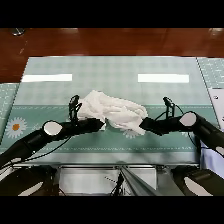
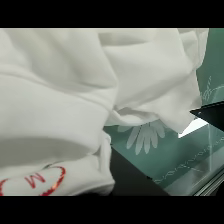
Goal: Fold the shirts.
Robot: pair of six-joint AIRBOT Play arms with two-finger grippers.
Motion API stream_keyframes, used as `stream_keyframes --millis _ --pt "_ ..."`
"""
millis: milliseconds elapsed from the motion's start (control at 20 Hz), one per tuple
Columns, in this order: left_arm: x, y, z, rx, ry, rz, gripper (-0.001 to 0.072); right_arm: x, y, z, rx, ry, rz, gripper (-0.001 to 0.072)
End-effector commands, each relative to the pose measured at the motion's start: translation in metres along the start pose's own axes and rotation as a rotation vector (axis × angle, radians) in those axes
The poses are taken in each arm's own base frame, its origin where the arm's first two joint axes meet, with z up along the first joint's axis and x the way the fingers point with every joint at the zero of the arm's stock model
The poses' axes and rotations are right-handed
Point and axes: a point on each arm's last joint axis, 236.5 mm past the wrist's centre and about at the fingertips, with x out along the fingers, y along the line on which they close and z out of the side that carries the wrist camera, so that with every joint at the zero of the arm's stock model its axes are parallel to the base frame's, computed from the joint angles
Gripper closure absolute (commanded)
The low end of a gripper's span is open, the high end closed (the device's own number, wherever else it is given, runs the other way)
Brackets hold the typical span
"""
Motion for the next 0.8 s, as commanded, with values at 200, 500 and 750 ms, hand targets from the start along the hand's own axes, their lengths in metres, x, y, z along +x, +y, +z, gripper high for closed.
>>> stream_keyframes --millis 200,500,750 --pt "-0.031 -0.031 0.055 0.050 -0.090 -0.089 0.0681 -0.011 0.057 0.045 -0.233 -0.015 0.047 0.0692" --pt "-0.270 -0.171 0.255 0.336 -0.744 -0.262 0.0682 -0.311 0.166 0.184 -0.532 -0.609 -0.037 0.0694" --pt "-0.429 -0.260 0.244 0.629 -0.947 -0.247 0.0682 -0.514 0.204 0.099 -0.704 -1.039 -0.140 0.0693"
